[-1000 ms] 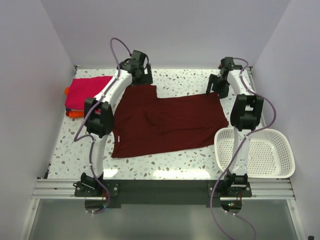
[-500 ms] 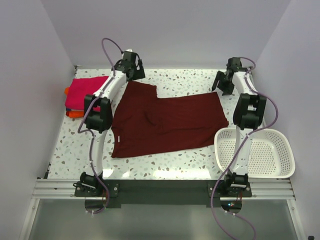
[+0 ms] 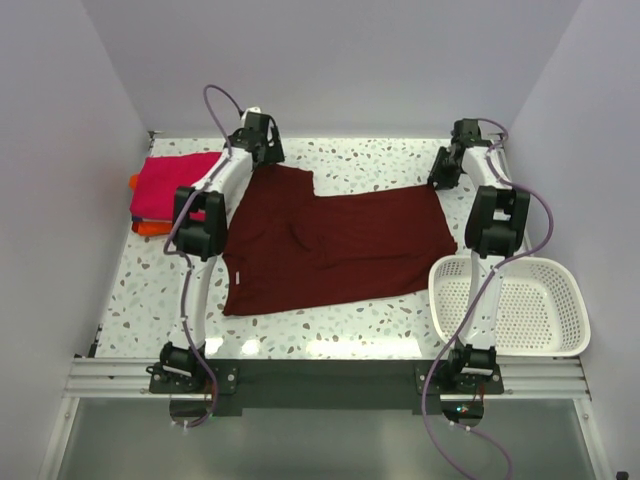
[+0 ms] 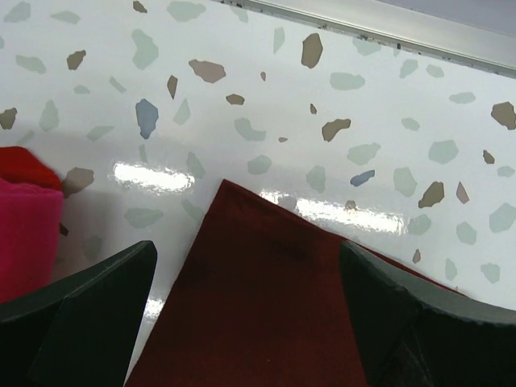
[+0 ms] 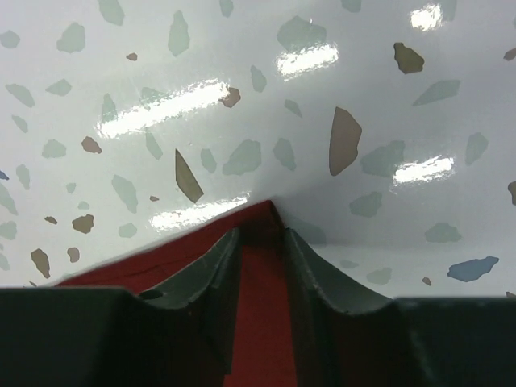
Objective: Fold and stack the t-shirts
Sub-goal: Fold the tshirt
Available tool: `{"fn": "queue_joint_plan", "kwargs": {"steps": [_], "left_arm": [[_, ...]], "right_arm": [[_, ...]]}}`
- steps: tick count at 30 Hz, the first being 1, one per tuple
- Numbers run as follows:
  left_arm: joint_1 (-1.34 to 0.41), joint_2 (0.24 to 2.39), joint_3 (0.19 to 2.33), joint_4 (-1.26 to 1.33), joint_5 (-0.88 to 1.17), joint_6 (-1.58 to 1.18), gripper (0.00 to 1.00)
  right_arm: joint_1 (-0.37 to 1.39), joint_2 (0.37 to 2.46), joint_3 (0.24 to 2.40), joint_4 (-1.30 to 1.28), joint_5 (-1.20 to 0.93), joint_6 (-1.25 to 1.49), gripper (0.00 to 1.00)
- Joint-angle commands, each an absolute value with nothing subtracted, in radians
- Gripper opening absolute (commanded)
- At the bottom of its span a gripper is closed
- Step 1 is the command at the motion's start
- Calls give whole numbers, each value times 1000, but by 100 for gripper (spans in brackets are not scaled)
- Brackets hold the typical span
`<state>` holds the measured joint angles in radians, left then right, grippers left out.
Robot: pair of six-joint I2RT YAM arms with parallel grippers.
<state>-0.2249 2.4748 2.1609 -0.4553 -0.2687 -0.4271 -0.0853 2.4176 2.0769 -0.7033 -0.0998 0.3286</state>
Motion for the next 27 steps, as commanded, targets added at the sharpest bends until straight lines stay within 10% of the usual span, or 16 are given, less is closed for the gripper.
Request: {"fn": "queue_joint_plan", "kwargs": {"steps": [1, 19, 27], "left_arm": [[-213, 2496, 2178, -380, -302, -390, 100], [-209, 2556, 2172, -262, -393, -385, 99], [-210, 2562, 2155, -249, -357, -385, 79]], "right_arm": [[-84, 2441, 2065, -715, -126, 331, 30], [-63, 2342, 1939, -709, -186, 314, 22], [-60, 2350, 1945, -716, -189, 311, 22]]}}
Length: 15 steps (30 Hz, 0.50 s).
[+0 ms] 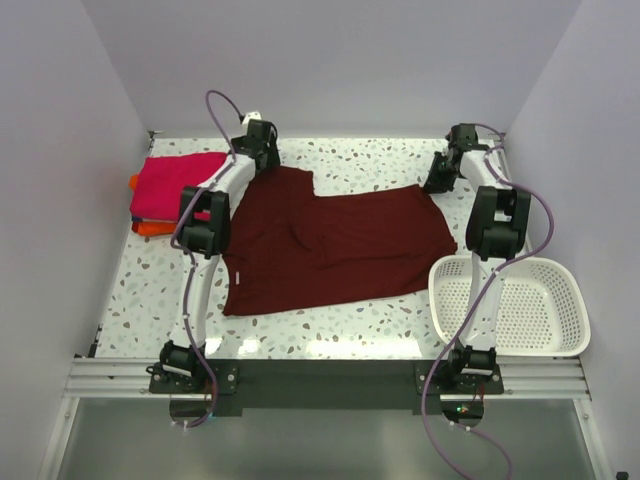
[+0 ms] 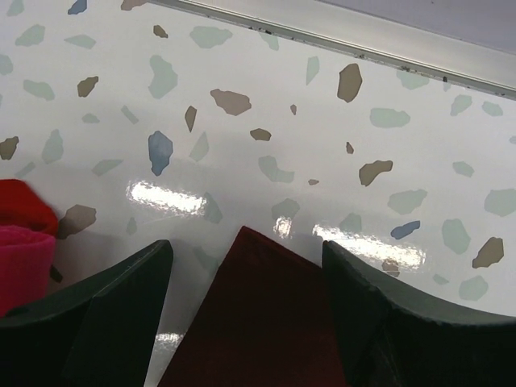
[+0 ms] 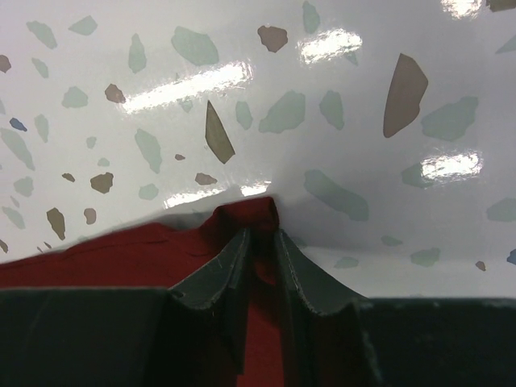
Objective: Fold and stack the t-shirts
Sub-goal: Fold the tshirt
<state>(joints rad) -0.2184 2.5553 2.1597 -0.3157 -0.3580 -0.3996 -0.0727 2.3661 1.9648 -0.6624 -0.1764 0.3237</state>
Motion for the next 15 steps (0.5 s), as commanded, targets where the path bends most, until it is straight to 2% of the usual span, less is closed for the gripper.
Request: {"fn": "queue_joint_plan", "kwargs": {"steps": [1, 5, 13, 15], "left_arm": [[-210, 2566, 2155, -249, -350, -385, 78], [-210, 2574, 2158, -235, -344, -394, 58], [-210, 2594, 2186, -236, -337, -394, 31], [-210, 2592, 2186, -238, -344, -394, 20]], "right_arm": [[-60, 2350, 1948, -716, -190, 311, 22], [-58, 2353, 1951, -719, -193, 313, 22], [-57, 2353, 1945, -723, -195, 318, 21], [-58, 2353, 1950, -719, -195, 319, 19]]}}
